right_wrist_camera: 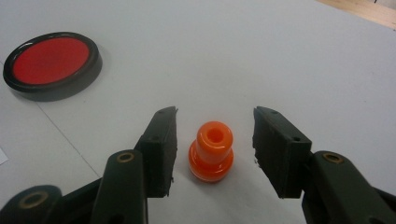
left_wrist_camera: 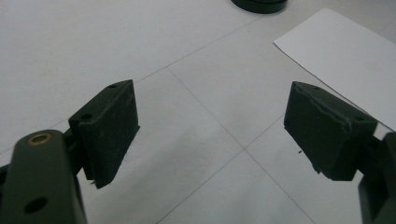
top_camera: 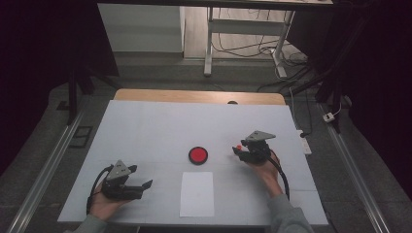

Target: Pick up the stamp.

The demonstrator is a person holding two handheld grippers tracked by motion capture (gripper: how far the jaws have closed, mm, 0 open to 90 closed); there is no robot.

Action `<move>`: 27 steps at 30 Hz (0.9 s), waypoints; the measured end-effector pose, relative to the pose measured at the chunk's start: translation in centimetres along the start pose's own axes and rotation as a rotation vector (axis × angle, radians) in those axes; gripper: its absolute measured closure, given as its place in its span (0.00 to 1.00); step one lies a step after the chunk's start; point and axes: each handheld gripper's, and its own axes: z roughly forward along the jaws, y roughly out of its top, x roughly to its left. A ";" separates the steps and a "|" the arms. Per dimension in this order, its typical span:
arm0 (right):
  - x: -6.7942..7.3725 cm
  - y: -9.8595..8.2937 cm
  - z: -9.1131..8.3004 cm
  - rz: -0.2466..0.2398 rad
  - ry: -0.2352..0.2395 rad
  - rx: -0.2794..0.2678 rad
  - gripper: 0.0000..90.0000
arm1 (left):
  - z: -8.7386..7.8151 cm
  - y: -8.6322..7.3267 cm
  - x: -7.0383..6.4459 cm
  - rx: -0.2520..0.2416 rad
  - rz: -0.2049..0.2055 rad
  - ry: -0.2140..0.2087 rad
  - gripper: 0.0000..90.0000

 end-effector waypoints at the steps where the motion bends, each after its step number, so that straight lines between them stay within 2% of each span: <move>1: 0.0 0.0 0.1 0.001 0.001 0.001 0.56 | 0.0 0.0 0.0 0.000 0.000 0.000 0.20; 12: 0.1 -0.1 0.5 -0.016 -0.004 0.009 0.69 | 0.0 -0.1 0.1 -0.001 -0.004 0.003 0.20; 17: 0.1 -0.1 0.6 -0.010 0.010 0.004 0.78 | 0.0 0.0 0.1 -0.004 -0.004 0.005 0.20; 27: 0.1 -0.2 0.5 -0.013 0.018 0.005 0.79 | 0.0 0.0 0.1 -0.002 -0.003 0.006 0.20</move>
